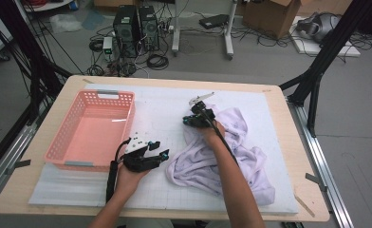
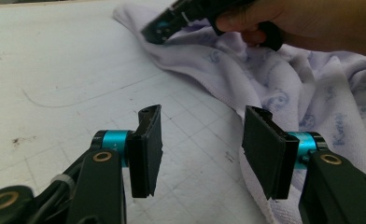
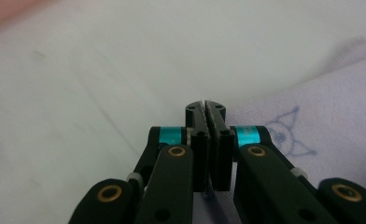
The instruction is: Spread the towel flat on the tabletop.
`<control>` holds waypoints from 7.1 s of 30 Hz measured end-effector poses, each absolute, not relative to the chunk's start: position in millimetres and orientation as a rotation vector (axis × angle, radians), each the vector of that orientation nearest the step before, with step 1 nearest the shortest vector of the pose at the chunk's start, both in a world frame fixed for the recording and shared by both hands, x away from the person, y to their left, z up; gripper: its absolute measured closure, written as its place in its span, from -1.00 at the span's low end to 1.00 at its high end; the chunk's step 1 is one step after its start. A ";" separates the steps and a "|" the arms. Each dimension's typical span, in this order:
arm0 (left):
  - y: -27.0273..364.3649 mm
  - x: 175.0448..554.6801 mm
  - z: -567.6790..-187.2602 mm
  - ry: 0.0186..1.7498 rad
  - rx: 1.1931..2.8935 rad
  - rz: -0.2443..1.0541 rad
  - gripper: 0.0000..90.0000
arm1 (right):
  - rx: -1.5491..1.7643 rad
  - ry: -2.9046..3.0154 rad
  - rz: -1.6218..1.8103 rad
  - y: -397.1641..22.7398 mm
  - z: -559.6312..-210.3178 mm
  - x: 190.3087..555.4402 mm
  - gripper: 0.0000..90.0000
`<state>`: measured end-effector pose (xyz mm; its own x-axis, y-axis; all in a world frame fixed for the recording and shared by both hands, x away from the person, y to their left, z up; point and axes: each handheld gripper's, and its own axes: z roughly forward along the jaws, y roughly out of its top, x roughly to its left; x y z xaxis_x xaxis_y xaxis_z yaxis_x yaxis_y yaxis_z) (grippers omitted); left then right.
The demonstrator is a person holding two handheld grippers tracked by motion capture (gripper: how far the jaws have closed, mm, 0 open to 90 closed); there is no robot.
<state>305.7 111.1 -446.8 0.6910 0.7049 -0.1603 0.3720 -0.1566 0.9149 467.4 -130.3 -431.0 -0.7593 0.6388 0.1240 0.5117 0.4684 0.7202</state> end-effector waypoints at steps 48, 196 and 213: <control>23.1 368.2 -448.4 0.982 1.964 0.252 0.04 | 1.263 1.971 1.026 -339.6 -395.3 376.5 0.55; 20.4 310.9 -452.4 0.799 2.032 0.084 0.18 | 1.170 1.969 1.045 -321.1 -400.5 340.2 0.53; 57.0 315.8 -444.4 0.928 2.010 0.322 0.89 | 1.216 2.001 1.109 -336.1 -411.6 316.6 0.46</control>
<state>315.8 57.0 -444.4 0.6882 0.7161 -0.1167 0.4898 -0.3399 0.8029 316.6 -336.1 -411.6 -0.4441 0.8954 -0.0323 0.4474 0.2528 0.8579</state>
